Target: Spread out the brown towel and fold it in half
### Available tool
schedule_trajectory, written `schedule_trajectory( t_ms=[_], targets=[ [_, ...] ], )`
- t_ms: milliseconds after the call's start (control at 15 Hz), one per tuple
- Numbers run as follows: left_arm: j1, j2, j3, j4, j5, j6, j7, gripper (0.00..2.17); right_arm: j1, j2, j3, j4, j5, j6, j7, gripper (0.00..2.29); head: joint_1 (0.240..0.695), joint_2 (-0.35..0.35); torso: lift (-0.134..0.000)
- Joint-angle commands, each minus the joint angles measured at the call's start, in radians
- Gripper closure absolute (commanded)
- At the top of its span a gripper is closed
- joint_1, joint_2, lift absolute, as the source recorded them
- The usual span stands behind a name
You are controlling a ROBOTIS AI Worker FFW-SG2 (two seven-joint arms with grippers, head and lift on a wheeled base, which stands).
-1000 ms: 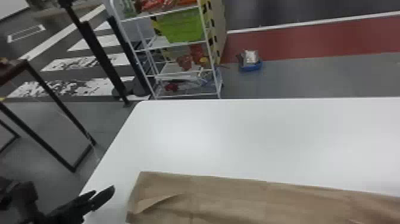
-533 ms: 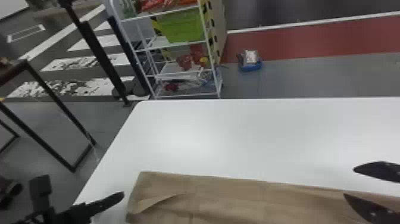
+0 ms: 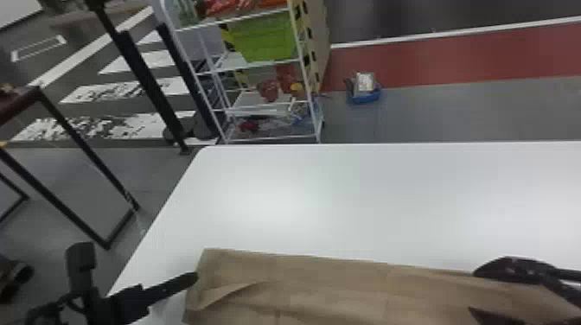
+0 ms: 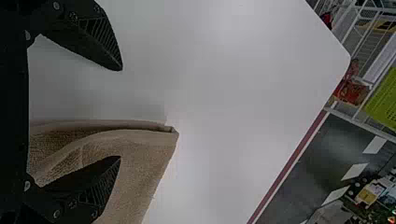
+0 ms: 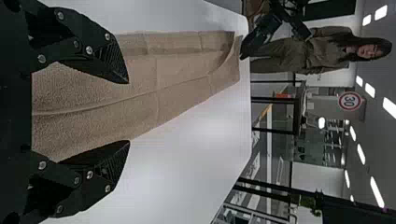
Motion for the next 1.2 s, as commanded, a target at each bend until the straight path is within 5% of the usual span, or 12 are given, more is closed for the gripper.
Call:
schedule_trajectory(
  t_ms=[0,400,667,933,1067,1133],
  targets=[
    [-0.002,0.002,0.006,-0.008,-0.002,0.013,-0.001,0.21,-0.014,-0.001,0.041,0.001,0.052,0.046,0.010,0.59,0.695,0.350,-0.124],
    [-0.013,0.010,0.028,-0.026,-0.010,0.025,-0.019,0.21,-0.095,-0.006,0.165,0.001,0.180,0.215,0.035,0.62,0.695,0.350,-0.124],
    [-0.015,0.013,0.025,-0.058,-0.030,0.074,-0.019,0.21,-0.168,-0.024,0.254,0.005,0.209,0.387,0.066,1.10,0.695,0.350,-0.124],
    [-0.024,0.018,0.025,-0.100,-0.051,0.138,-0.019,0.21,-0.198,-0.029,0.270,0.027,0.210,0.424,0.072,1.24,0.695,0.350,-0.124],
    [-0.025,0.018,0.025,-0.126,-0.065,0.175,-0.019,0.21,-0.200,-0.029,0.270,0.022,0.192,0.442,0.072,1.16,0.695,0.350,-0.124],
    [-0.027,0.018,0.022,-0.133,-0.076,0.194,-0.019,0.21,-0.200,-0.029,0.259,0.016,0.170,0.442,0.072,0.78,0.695,0.350,-0.124]
  ],
)
